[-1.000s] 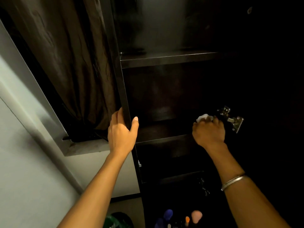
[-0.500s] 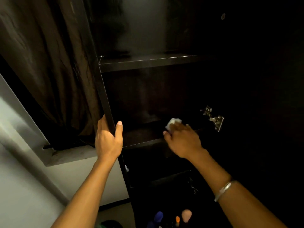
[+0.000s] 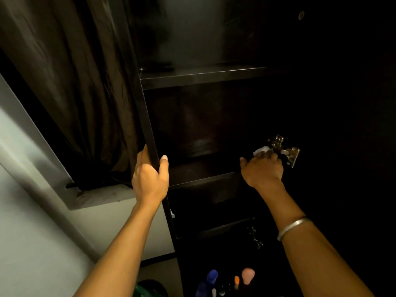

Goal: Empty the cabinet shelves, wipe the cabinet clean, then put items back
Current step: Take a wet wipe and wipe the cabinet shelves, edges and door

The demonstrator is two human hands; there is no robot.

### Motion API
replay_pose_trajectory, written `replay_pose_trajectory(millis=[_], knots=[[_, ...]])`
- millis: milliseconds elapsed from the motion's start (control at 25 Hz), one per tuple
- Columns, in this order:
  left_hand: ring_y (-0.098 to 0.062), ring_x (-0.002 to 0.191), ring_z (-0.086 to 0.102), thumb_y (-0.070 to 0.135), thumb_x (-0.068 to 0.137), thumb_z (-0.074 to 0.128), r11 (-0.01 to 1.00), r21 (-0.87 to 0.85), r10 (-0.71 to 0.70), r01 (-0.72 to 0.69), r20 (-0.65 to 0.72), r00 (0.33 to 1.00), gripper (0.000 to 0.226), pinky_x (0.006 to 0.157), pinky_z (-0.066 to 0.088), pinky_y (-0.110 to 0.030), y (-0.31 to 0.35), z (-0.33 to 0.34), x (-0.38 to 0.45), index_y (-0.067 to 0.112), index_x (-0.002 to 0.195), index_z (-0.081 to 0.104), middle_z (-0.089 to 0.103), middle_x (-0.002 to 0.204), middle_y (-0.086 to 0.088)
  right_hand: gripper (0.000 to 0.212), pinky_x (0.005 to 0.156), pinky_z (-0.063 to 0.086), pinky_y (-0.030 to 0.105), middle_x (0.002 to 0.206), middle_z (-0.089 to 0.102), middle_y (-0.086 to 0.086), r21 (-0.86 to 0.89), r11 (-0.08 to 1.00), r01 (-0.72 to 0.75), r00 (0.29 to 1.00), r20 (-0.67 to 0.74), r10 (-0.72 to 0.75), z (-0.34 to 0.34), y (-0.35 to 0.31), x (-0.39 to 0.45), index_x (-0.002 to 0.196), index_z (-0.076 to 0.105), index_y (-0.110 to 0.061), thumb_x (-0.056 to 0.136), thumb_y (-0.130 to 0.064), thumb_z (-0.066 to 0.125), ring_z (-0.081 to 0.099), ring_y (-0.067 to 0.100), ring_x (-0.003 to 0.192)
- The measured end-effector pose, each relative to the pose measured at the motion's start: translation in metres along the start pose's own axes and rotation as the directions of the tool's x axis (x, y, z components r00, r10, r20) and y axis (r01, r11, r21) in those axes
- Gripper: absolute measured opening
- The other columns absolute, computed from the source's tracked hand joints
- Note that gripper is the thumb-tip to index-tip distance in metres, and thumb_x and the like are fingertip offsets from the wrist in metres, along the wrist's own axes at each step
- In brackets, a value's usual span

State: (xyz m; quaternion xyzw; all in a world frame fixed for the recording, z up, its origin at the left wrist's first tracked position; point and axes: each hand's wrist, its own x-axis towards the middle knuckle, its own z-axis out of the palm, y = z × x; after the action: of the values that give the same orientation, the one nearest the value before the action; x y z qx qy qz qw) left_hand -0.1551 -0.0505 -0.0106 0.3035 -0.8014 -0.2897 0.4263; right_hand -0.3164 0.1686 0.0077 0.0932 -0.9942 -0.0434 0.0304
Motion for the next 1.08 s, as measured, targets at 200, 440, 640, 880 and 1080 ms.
replay_pose_trajectory(millis=[200,440,640,880,1080], knots=[[-0.035,0.087,0.068,0.072,0.09,0.037,1.0,0.006,0.008,-0.008,0.046,0.999,0.07,0.068,0.058,-0.045,-0.003,0.0,0.003,0.017,0.13,0.048,0.068,0.103,-0.015,0.07,0.109,0.031,0.043,0.14,0.049,0.02,0.256,0.888,0.383,0.915,-0.237,-0.326,0.019,-0.083,-0.054,0.137,0.049,-0.004,0.094,-0.054,0.026,0.043,0.036,0.129],[-0.033,0.101,0.066,0.051,0.096,0.049,1.0,0.015,0.004,-0.004,0.025,1.0,0.056,0.079,0.056,-0.049,0.002,-0.002,0.002,0.016,0.139,0.043,0.065,0.117,-0.011,0.056,0.116,0.026,0.038,0.153,0.042,0.0,0.196,0.551,0.811,0.583,-0.35,-0.733,0.019,-0.079,-0.083,0.147,0.043,-0.021,0.097,-0.045,0.034,0.036,0.016,0.142],[-0.029,0.096,0.067,0.057,0.095,0.045,0.999,0.017,0.031,-0.031,0.042,0.999,0.057,0.076,0.058,-0.049,0.0,-0.002,0.001,0.024,0.141,0.036,0.064,0.118,-0.007,0.051,0.107,0.04,0.04,0.141,0.053,0.011,0.222,0.928,0.299,0.935,-0.263,-0.238,0.025,-0.012,-0.01,0.136,0.053,-0.013,0.1,-0.044,0.034,0.05,0.029,0.128],[-0.034,0.103,0.065,0.072,0.091,0.038,1.0,0.001,0.009,-0.009,0.028,1.0,0.069,0.083,0.055,-0.05,-0.001,-0.003,0.002,0.019,0.135,0.043,0.065,0.117,-0.011,0.045,0.108,0.039,0.04,0.132,0.058,0.01,0.346,0.536,0.77,0.636,-0.357,-0.684,0.015,-0.138,-0.08,0.131,0.056,-0.012,0.094,-0.034,0.043,0.051,0.027,0.124],[-0.032,0.101,0.066,0.063,0.096,0.041,0.998,0.06,0.001,-0.005,0.06,0.998,0.066,0.08,0.056,-0.046,0.001,-0.005,0.0,0.016,0.143,0.038,0.065,0.118,-0.013,0.034,0.103,0.047,0.035,0.127,0.066,0.002,0.258,0.556,0.79,0.58,-0.609,-0.541,0.037,-0.038,-0.081,0.123,0.067,-0.015,0.098,-0.029,0.048,0.062,0.019,0.115]])
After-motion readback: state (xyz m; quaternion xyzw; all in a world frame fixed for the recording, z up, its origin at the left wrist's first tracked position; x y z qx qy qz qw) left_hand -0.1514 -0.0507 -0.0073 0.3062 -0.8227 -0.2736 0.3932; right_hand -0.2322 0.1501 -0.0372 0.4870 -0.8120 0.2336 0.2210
